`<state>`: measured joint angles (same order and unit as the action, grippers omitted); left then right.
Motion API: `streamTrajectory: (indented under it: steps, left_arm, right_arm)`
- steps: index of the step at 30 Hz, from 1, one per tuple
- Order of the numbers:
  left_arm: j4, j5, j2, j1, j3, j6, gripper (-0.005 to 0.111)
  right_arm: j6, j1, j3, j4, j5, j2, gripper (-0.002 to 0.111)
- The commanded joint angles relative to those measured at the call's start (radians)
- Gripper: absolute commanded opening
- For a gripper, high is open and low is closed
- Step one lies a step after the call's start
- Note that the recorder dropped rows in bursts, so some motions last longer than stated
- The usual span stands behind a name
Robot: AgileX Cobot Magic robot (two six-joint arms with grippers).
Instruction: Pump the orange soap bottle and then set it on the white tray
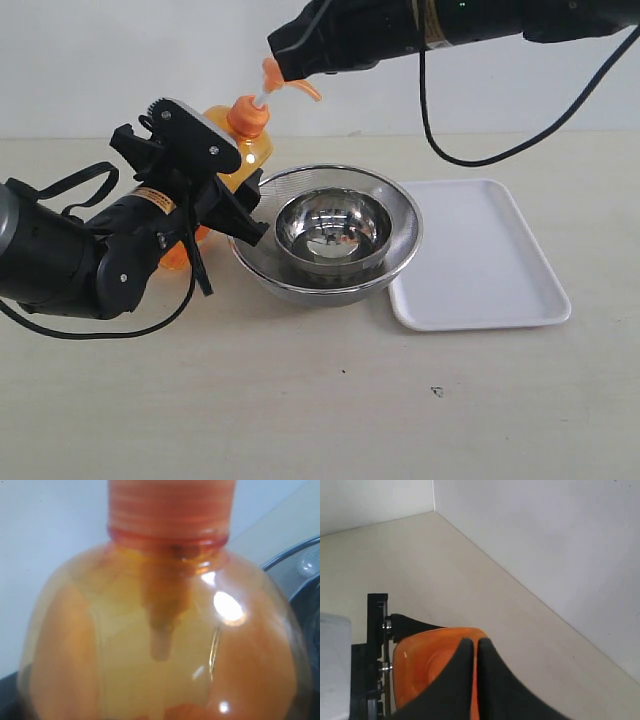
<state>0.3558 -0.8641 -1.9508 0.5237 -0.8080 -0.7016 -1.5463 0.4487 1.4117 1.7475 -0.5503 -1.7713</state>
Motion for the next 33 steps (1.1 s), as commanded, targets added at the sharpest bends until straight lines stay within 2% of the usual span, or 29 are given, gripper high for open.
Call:
streamTrajectory:
  steps: [1,33]
  left_arm:
    - [0.011,0.088,-0.004,0.009,0.004,0.035,0.005]
    - [0.009,0.088,-0.004,0.009,0.004,0.035,0.005]
  right_arm:
    - [-0.009,0.002,-0.004,-0.003,-0.022,-0.008,0.000]
    - [-0.048,0.002,-0.004,-0.003,-0.073,-0.046,0.000]
